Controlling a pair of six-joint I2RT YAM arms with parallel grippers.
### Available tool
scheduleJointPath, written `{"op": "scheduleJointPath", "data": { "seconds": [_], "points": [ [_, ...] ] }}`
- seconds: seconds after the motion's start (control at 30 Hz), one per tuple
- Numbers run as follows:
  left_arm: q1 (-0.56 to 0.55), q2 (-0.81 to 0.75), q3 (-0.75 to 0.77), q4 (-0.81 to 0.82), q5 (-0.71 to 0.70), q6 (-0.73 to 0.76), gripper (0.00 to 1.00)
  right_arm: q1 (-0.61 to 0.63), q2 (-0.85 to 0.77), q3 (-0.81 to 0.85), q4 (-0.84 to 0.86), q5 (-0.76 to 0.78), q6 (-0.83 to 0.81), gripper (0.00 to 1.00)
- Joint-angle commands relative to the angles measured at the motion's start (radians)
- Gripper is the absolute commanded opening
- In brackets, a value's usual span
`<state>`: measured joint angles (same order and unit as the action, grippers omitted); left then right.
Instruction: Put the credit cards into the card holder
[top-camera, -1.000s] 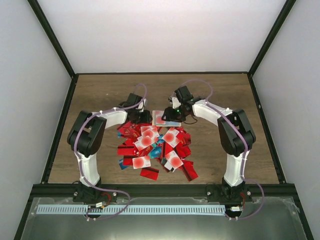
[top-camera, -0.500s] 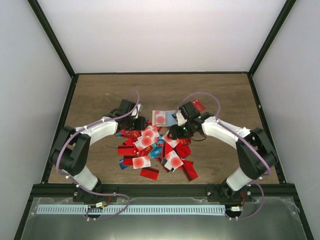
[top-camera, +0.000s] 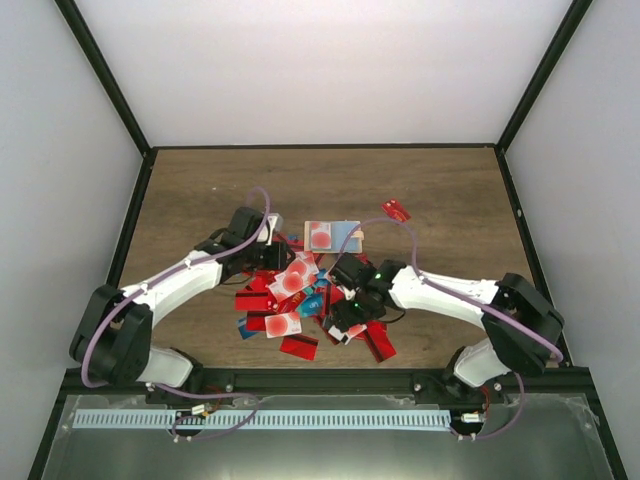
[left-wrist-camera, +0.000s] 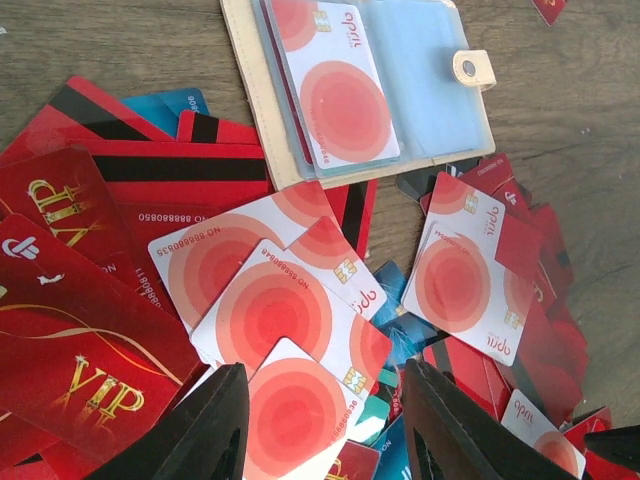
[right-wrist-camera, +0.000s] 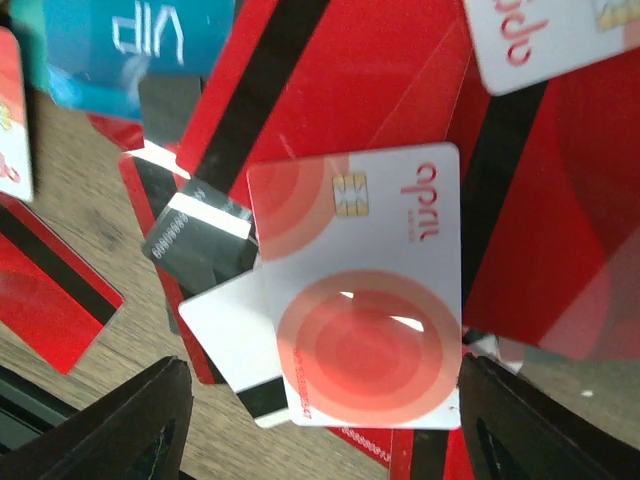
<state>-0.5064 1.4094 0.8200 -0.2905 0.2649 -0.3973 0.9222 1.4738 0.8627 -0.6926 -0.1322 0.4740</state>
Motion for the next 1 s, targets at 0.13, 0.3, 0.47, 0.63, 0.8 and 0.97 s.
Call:
{"op": "scheduleJointPath", "data": {
  "seconds": [0.13, 0.3, 0.47, 0.63, 0.8, 0.97],
  "points": [
    [-0.014, -0.045, -0.017, -0.026, -0.016, -0.017, 0.45, 0.071, 0.033, -0.008, -0.058, 0.11, 0.106, 0.77],
    [-0.017, -0.052, -0.019, -0.032, -0.022, -0.017, 0.45, 0.073, 0.068, -0.02, -0.035, 0.127, 0.127, 0.75],
    [-0.017, -0.06, -0.02, -0.038, -0.026, -0.013, 0.45, 0.083, 0.097, -0.038, -0.012, 0.114, 0.136, 0.72],
    [-0.016, -0.061, -0.027, -0.032, -0.024, -0.014, 0.45, 0.096, 0.13, -0.053, 0.013, 0.107, 0.14, 0.64],
    [-0.017, -0.072, -0.039, -0.026, -0.025, -0.018, 0.45, 0.118, 0.164, -0.052, 0.022, 0.12, 0.145, 0.54],
    [-0.017, -0.079, -0.059, -0.005, -0.021, -0.026, 0.44, 0.13, 0.181, -0.042, 0.024, 0.142, 0.148, 0.47]
  ]
}}
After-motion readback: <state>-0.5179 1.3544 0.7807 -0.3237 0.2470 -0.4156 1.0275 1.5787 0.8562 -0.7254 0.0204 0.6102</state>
